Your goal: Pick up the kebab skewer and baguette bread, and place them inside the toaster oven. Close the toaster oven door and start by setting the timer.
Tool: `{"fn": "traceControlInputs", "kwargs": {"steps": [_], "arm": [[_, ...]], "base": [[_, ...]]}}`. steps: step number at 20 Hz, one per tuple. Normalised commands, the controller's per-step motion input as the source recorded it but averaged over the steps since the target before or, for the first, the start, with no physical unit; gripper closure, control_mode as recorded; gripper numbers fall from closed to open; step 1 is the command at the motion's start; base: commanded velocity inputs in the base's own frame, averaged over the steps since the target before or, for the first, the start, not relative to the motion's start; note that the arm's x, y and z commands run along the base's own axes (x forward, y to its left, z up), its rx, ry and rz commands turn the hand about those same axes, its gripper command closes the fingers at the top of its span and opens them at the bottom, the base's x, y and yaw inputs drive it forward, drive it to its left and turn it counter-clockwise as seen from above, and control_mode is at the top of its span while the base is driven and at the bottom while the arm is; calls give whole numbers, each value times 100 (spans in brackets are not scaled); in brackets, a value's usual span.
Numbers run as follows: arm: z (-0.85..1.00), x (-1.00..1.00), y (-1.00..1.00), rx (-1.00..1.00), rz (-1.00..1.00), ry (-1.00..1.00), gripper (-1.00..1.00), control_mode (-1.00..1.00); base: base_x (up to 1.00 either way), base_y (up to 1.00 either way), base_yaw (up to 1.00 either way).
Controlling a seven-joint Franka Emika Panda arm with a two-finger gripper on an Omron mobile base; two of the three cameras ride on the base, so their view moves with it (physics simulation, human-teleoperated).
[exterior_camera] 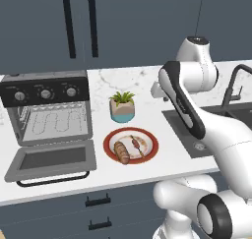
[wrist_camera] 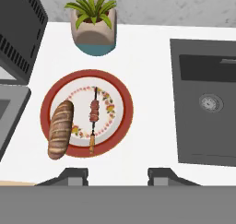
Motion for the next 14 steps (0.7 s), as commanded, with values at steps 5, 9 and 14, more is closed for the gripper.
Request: {"fn": "traceControlInputs", "kwargs": {"steps": [5, 9, 14], "arm": [[0, 0, 0, 0, 0, 0, -100, 100], [0, 0, 0, 0, 0, 0, -100, 100], [0, 0, 0, 0, 0, 0, -100, 100]], "base": [[-10, 0, 0], [-59, 41, -1], [-22, 72, -8]]}}
